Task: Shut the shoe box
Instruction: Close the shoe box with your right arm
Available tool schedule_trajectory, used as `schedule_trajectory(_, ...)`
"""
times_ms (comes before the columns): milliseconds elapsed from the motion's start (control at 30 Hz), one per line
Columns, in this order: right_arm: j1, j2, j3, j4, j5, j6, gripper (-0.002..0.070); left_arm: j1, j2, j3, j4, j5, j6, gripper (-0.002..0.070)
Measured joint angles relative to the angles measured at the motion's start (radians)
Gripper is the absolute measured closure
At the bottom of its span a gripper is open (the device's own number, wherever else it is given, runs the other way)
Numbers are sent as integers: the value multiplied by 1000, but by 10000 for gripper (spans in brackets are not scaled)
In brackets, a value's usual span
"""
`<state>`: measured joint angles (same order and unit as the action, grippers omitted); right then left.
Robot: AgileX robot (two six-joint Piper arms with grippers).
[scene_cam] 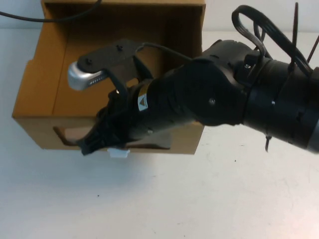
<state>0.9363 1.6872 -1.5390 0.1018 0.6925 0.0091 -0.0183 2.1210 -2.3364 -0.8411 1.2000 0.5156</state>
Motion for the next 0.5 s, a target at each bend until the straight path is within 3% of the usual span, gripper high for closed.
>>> schedule_trajectory(267,-98,94,-151,-3,-19,-9,687,0,0,0,0,0,0,680)
schedule_trajectory(500,-172,198,-298,131,-37,-133,687,0,0,0,0,1,0,680)
